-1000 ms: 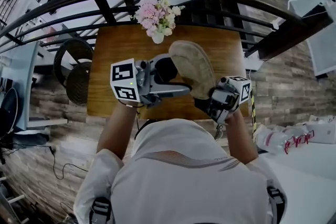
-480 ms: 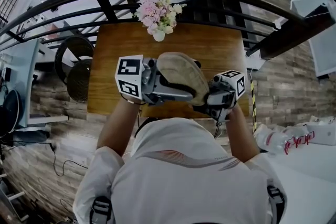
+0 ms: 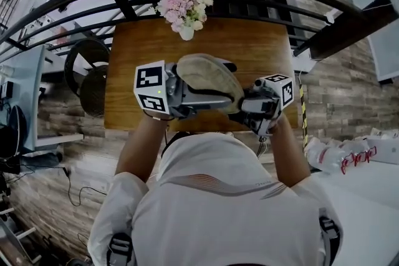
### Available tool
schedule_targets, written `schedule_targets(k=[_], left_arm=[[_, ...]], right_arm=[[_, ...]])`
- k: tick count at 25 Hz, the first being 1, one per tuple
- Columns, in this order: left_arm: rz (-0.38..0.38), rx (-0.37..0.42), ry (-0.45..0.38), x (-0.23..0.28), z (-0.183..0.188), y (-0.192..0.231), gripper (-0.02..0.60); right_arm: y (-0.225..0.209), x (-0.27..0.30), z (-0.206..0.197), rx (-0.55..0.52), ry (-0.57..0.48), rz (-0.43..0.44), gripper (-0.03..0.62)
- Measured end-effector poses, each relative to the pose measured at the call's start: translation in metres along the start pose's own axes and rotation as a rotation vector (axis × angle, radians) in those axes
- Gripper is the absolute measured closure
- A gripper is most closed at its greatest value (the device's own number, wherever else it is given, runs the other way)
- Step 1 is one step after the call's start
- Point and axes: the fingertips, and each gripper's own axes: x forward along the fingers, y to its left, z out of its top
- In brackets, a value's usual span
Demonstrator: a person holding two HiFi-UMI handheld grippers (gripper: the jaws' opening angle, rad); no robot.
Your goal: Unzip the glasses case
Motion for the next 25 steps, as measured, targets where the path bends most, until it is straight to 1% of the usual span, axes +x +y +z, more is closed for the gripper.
schedule_targets(k=[2, 4, 6, 8, 10, 12, 13, 14, 15, 17, 19, 21, 22, 25], left_arm=[[0.056, -0.002, -0.023, -0.003, 0.005, 0.007, 0.278], [0.137, 0.000, -0.060, -0.009, 0.014, 0.018, 0.278], [0.240, -0.003, -0.098, -0.017, 0.024, 0.032, 0.278], [0.344, -0.016, -0.129, -0.026, 0.034, 0.046, 0.278], [0.411, -0.028, -0.132, -0.032, 0.040, 0.056, 0.278], [0.453, -0.052, -0.124, -0.034, 0.044, 0.064, 0.278], [0.477, -0.072, -0.126, -0.035, 0.046, 0.069, 0.278], [0.502, -0.095, -0.134, -0.037, 0.048, 0.073, 0.278], [0.524, -0.118, -0.145, -0.038, 0.050, 0.077, 0.278], [0.558, -0.151, -0.153, -0.038, 0.051, 0.083, 0.278], [0.587, -0.167, -0.145, -0.037, 0.049, 0.088, 0.278], [0.613, -0.187, -0.143, -0.038, 0.046, 0.093, 0.278], [0.626, -0.201, -0.147, -0.039, 0.045, 0.096, 0.278], [0.660, -0.243, -0.160, -0.042, 0.041, 0.104, 0.278]], right_arm=[[0.002, -0.007, 0.010, -0.132, -0.039, -0.083, 0.214], [0.007, -0.016, 0.023, -0.296, -0.080, -0.193, 0.210], [0.014, -0.023, 0.036, -0.462, -0.114, -0.315, 0.210], [0.019, -0.030, 0.046, -0.625, -0.111, -0.471, 0.210], [0.015, -0.036, 0.054, -0.806, -0.049, -0.692, 0.218], [0.007, -0.040, 0.058, -0.995, 0.086, -0.944, 0.249], [0.002, -0.041, 0.060, -1.067, 0.161, -1.049, 0.270], [-0.002, -0.040, 0.061, -1.110, 0.225, -1.124, 0.278], [-0.006, -0.038, 0.060, -1.125, 0.267, -1.170, 0.279], [-0.012, -0.033, 0.058, -1.143, 0.309, -1.212, 0.305], [-0.015, -0.028, 0.054, -1.225, 0.368, -1.249, 0.346], [-0.020, -0.024, 0.049, -1.316, 0.467, -1.310, 0.359], [-0.024, -0.025, 0.047, -1.341, 0.512, -1.344, 0.365], [-0.037, -0.030, 0.049, -1.366, 0.591, -1.418, 0.369]])
